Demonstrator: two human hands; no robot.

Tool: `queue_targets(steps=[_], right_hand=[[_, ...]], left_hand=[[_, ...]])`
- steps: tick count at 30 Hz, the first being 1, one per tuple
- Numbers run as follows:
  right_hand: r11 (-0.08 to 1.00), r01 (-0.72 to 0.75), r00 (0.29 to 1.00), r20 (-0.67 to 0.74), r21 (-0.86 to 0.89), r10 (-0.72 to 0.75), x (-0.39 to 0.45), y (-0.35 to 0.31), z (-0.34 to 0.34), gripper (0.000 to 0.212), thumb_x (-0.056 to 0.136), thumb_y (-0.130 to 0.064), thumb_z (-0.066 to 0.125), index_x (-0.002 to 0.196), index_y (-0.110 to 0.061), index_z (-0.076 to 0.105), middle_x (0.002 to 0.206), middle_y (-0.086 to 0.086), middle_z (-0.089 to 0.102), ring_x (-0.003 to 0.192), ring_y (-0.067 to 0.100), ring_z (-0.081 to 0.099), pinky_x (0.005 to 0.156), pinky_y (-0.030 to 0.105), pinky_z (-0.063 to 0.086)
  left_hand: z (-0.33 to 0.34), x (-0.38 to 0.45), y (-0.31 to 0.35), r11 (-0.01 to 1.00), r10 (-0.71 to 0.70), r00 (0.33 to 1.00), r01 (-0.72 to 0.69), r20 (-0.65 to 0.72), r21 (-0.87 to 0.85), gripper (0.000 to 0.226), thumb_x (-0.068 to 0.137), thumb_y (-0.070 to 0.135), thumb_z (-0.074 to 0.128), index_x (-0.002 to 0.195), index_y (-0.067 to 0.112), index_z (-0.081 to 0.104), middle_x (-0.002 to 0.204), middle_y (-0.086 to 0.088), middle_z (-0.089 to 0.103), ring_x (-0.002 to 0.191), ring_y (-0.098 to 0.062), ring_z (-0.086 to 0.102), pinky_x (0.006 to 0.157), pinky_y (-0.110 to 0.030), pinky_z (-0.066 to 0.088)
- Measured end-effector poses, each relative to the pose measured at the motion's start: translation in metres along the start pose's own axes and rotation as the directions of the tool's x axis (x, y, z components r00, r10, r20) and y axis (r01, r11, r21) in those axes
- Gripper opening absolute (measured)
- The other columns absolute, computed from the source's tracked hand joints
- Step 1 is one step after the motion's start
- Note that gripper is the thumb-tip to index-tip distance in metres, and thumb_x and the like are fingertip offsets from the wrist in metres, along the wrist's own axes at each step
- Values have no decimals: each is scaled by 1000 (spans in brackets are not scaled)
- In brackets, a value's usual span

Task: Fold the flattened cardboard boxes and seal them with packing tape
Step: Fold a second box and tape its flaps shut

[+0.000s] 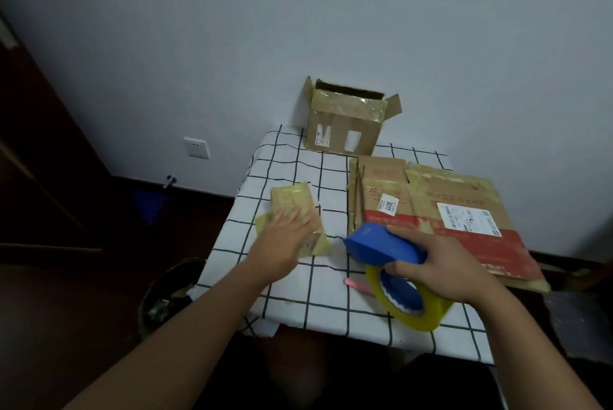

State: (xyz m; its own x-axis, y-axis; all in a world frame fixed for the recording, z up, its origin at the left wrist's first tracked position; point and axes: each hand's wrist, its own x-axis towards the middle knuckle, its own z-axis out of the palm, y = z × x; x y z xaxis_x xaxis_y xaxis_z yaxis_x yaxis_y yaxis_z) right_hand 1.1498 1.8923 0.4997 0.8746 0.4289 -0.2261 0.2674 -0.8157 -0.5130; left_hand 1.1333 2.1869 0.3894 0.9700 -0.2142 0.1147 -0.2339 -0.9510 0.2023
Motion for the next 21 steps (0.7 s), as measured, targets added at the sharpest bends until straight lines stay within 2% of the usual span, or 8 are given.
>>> queue_targets(steps=[3, 5, 8, 10, 13, 14, 18, 21], right_hand=[[997, 30, 999, -35, 66, -27, 3, -3, 10, 69, 79, -51, 74, 142, -45, 45, 132, -18, 54, 112, 9, 55, 92, 28, 45], [993, 44, 998, -44, 109, -40, 5, -7, 18, 69, 79, -49, 75, 142, -45, 46, 132, -17, 54, 113, 10, 55, 93, 29, 46], [985, 61, 996, -67, 160, -51, 8, -13, 29, 69, 80, -48, 75, 142, -47, 45, 131, -18, 55, 111, 9, 57, 92, 30, 49], [977, 69, 994, -92, 204, -51, 8, -15, 35, 70, 80, -45, 76, 142, -48, 44, 128, -20, 55, 107, 4, 57, 89, 29, 50], [960, 70, 991, -131, 272, -36, 10, -15, 42, 70, 81, -40, 76, 142, -47, 44, 128, -19, 55, 107, 3, 58, 85, 25, 49], [955, 70, 990, -138, 287, -31, 10, -17, 44, 69, 82, -38, 76, 142, -46, 44, 127, -18, 55, 107, 5, 59, 82, 22, 48], [943, 75, 986, -165, 325, -22, 14, -26, 56, 66, 83, -37, 76, 138, -51, 41, 126, -20, 53, 106, 7, 58, 76, 14, 45], [935, 85, 982, -186, 343, -21, 17, -32, 63, 68, 82, -39, 75, 142, -45, 43, 127, -21, 51, 107, 5, 56, 78, 15, 45]], left_hand=[[-3, -16, -11, 995, -33, 998, 37, 49, -87, 58, 102, 31, 46, 153, 38, 20, 160, 6, -2, 150, -18, -6, 119, -39, -4], [-5, -19, -13, 987, -75, 995, 84, 67, -135, 60, 101, 42, 43, 155, 31, 17, 163, 3, 3, 150, -16, -2, 122, -39, 1], [-5, -16, -15, 997, -62, 997, 64, 43, -38, 60, 104, 38, 37, 156, 20, 14, 164, -2, 10, 151, -17, 0, 120, -32, 2], [-5, -19, -17, 1000, -22, 1000, 22, 13, -8, 58, 104, 33, 39, 155, 16, 19, 163, -6, 14, 151, -21, 6, 120, -35, 6], [-4, -30, -27, 996, 74, 996, -72, -56, 44, 56, 97, 26, 57, 147, 7, 39, 152, -16, 38, 143, -32, 32, 115, -47, 31], [-3, -35, -30, 996, 81, 995, -78, -60, 50, 57, 96, 27, 59, 145, 6, 41, 151, -17, 40, 142, -33, 34, 113, -50, 33], [-2, -47, -31, 999, 15, 1000, -16, -18, -52, 69, 95, 53, 27, 149, 11, 36, 158, -11, 28, 148, -26, 21, 119, -47, 23], [1, -44, -30, 996, -3, 1000, 3, 1, -90, 66, 94, 49, 26, 144, 11, 45, 152, -12, 40, 144, -28, 31, 114, -51, 33]])
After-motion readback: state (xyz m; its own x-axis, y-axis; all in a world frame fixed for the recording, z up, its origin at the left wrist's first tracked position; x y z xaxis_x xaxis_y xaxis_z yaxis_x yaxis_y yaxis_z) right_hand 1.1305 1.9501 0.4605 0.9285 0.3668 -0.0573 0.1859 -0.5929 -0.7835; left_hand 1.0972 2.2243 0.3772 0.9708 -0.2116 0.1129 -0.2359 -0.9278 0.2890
